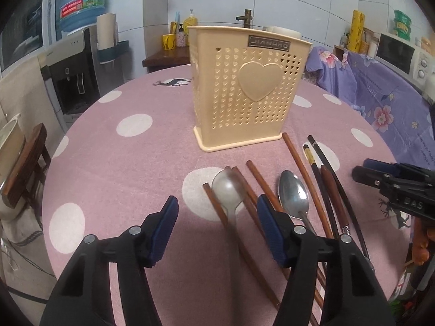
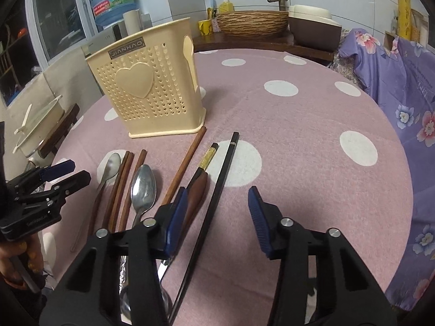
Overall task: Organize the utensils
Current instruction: 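Move the right tool to the black chopstick while the left tool reaches the silver spoon, then close the right tool on the black chopstick while the left tool grasps the silver spoon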
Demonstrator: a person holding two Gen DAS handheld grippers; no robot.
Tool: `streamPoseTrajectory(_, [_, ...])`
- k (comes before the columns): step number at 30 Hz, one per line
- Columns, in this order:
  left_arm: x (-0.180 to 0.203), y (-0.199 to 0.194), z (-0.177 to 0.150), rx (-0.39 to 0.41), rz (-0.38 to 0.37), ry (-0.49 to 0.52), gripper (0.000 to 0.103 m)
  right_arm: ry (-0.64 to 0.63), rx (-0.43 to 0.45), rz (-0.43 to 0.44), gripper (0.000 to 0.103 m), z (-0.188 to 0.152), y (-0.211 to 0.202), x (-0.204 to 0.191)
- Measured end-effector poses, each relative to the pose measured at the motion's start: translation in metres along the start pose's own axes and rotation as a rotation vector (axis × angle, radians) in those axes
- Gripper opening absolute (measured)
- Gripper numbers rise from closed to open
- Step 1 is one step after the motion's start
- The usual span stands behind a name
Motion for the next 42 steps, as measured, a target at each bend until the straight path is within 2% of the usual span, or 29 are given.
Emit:
streamPoseTrajectory(3, [0.002,0.006,0.003,-0.013,0.001,0.009,0.052,0.017,-0.020,-0.023,0.034,0.008,0.014,0.002])
streamPoseTrajectory(12, [-0.006,0.011,0.002,-0.029,0.021,0.008,0.052,0.067,-0.113,-0.062,0.022,0.029,0.060,0.004])
streamPoseTrajectory(20, [-0.004,0.015,0.004,-0.033,0.039,0.032,0.052,0.034,-0.101,-0.139,0.020,0.040,0.074,-0.007])
streamPoseTrajectory(24, [0.001,0.021,0.007,-0.046,0.034,0.055,0.052,0.036,-0.093,-0.154,0.011,0.044,0.078,-0.009])
streamPoseTrajectory(34, [0.011,0.042,0.014,-0.111,0.021,0.126,0.052,0.052,-0.093,-0.129,0.010,0.045,0.077,-0.005])
streamPoseTrajectory(40, [0.010,0.050,0.018,-0.123,0.010,0.112,0.052,0.053,-0.088,-0.124,0.010,0.044,0.077,-0.004])
streamPoseTrajectory(42, [0.010,0.052,0.020,-0.125,0.001,0.110,0.049,0.054,-0.087,-0.123,0.010,0.045,0.077,-0.004])
Point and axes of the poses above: each gripper's, at about its wrist camera, not at the fingertips, and y roughly the way its jaws point, x to its right, z to its top, the point moved 3 cm from there along y, roughly the way its jaws point, and after that the axes turned 14 degrees about y, right-handed, at the moved point
